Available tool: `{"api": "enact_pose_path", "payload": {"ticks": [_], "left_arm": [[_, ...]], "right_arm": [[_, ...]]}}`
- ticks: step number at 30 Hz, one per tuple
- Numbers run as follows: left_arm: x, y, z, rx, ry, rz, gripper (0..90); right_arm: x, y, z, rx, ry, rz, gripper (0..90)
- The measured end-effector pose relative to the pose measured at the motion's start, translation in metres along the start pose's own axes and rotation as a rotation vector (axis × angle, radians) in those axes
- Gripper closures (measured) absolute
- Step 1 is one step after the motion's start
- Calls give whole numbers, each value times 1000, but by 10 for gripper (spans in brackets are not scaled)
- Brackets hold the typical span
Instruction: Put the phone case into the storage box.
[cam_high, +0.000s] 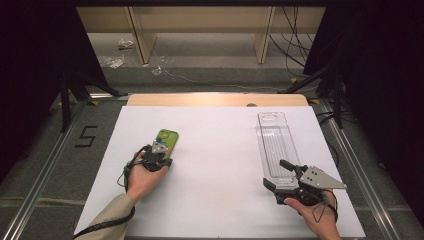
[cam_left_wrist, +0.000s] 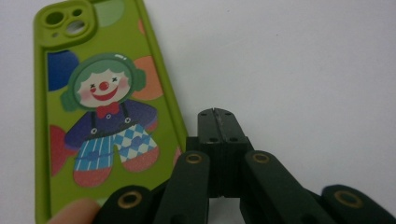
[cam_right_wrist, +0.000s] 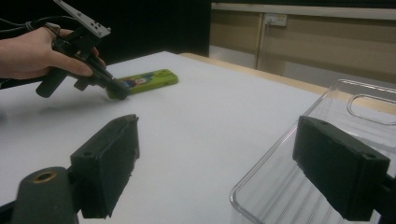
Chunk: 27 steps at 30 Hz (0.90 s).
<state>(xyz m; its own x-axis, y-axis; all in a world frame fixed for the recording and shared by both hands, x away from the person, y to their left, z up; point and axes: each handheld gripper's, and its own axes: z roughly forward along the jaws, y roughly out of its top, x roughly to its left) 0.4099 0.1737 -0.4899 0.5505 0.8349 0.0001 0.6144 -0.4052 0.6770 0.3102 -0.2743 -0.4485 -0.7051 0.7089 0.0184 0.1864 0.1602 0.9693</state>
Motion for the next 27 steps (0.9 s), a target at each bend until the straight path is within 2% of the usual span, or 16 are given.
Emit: {"api": "enact_pose_path", "payload": {"ticks": [10, 16, 22, 27], "left_arm": [[16, -11, -11, 12, 27, -33, 895], [19, -13, -13, 15, 42, -36, 894], [19, -12, -13, 28, 44, -20, 884], [16, -8, -18, 32, 20, -4, 840]], "right_arm": [[0, 0, 0, 0, 1, -4, 157], [0, 0, 0, 1, 3, -5, 157], [0, 0, 1, 2, 4, -4, 157], [0, 0, 1, 2, 4, -4, 157]]}}
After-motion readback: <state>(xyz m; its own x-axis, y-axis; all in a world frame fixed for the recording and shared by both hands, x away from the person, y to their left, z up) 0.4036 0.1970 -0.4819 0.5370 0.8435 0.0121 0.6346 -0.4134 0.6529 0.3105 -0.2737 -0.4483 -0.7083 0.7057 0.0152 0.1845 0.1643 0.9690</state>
